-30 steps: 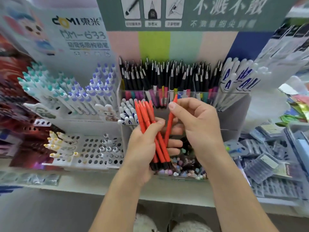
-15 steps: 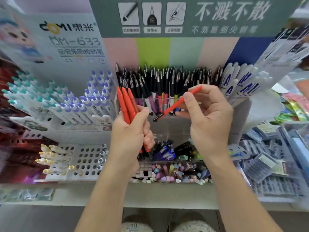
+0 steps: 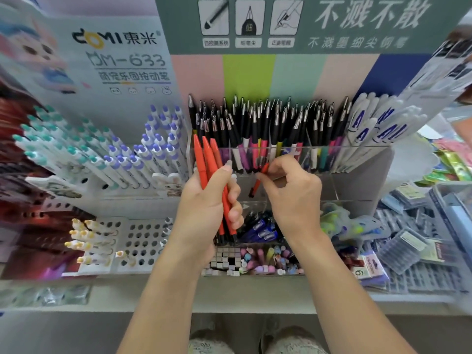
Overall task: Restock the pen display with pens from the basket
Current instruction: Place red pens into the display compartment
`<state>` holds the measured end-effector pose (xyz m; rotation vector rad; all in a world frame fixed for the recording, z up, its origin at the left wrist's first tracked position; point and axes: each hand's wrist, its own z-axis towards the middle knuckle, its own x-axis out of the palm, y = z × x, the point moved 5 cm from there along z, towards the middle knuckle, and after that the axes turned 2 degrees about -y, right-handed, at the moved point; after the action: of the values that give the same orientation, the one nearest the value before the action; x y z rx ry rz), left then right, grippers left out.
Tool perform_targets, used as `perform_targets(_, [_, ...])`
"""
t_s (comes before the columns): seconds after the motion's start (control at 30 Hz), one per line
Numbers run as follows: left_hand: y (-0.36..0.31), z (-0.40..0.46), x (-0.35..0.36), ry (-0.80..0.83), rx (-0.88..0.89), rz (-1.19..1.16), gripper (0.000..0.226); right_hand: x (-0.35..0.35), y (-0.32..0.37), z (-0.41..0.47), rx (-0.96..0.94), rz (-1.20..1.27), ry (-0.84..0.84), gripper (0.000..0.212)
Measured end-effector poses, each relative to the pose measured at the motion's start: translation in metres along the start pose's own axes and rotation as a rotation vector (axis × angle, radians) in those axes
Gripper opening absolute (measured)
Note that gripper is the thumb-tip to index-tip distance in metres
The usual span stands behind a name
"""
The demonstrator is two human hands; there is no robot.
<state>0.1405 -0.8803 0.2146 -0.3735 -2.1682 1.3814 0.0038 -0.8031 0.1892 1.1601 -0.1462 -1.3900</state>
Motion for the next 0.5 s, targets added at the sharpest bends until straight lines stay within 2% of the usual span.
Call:
perform_targets(0.1, [-0.001, -0.001, 0.001, 0.025, -0.007, 0.031, 0.021, 0.002, -0.004, -0.001, 0.004, -0.026, -0.012, 0.015])
perform_targets(0.33, [-0.004, -0.001, 0.011, 0.145, -0.014, 0.114, 0.019, -0.025, 0.011, 0.004, 0.141, 0.082, -0.081, 0.014])
perform_targets(0.4, [-0.004, -0.001, 0.015, 0.206, -0.019, 0.134, 0.014, -0.032, 0.02, 0.008, 0.288, 0.27, -0.011, 0.017])
perform_targets(0.5, [-0.002, -0.002, 0.023, 0.338, -0.044, 0.17, 0.004, -0.027, 0.031, 0.006, 0.525, 0.614, 0.222, 0.02])
